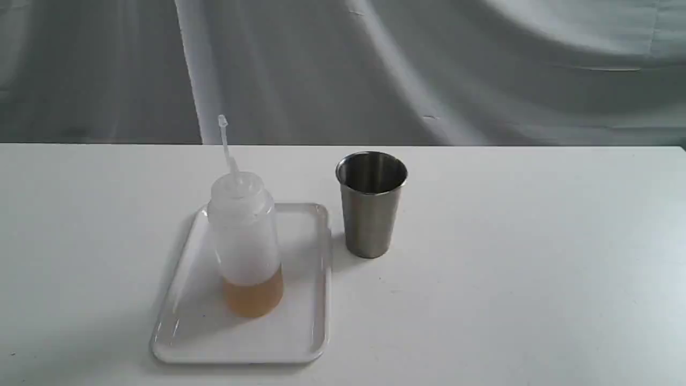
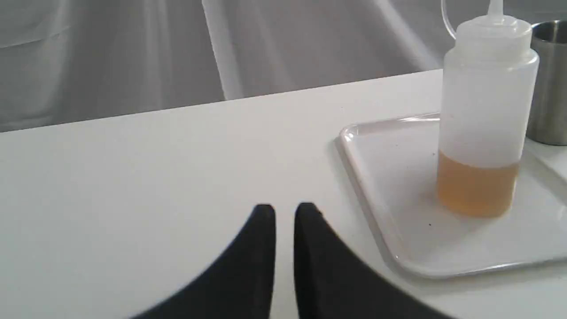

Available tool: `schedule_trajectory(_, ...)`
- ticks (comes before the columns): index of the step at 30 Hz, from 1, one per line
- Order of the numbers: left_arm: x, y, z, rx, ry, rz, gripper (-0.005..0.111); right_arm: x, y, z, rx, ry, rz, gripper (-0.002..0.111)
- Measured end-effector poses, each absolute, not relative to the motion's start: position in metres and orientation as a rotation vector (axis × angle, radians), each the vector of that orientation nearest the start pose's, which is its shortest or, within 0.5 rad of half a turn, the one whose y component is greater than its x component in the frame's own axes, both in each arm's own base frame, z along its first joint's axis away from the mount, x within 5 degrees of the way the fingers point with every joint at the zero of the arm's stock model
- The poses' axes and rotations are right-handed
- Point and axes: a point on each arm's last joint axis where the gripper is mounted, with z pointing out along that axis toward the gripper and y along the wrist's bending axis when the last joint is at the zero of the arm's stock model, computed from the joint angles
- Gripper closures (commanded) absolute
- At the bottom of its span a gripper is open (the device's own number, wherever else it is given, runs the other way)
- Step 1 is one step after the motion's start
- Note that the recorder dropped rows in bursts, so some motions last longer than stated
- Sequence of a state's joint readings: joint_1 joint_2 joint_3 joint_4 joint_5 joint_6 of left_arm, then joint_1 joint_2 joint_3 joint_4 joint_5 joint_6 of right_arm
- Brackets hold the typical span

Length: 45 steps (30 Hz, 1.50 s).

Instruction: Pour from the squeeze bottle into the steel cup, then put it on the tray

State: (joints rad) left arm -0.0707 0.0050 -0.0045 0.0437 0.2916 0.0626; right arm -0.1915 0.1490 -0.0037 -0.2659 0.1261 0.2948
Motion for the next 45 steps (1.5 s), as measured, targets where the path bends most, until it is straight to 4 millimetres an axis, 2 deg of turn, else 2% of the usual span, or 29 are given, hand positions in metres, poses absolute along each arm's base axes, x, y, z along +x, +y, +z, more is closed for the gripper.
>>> schedule_trajectory(10, 0.0547, -0.0027, 0.1880, 0.146, 1.770, 0.036, 0.098, 0.0622, -0.0185, 0.1830, 0.230, 1.867, -0.194, 0.108)
schedule_trajectory(45, 0.0547, -0.0027, 0.1880, 0.146, 1.770, 0.036, 0.098, 0.0622, -0.0185, 0.1829, 0.228, 1.869, -0.196, 0.108)
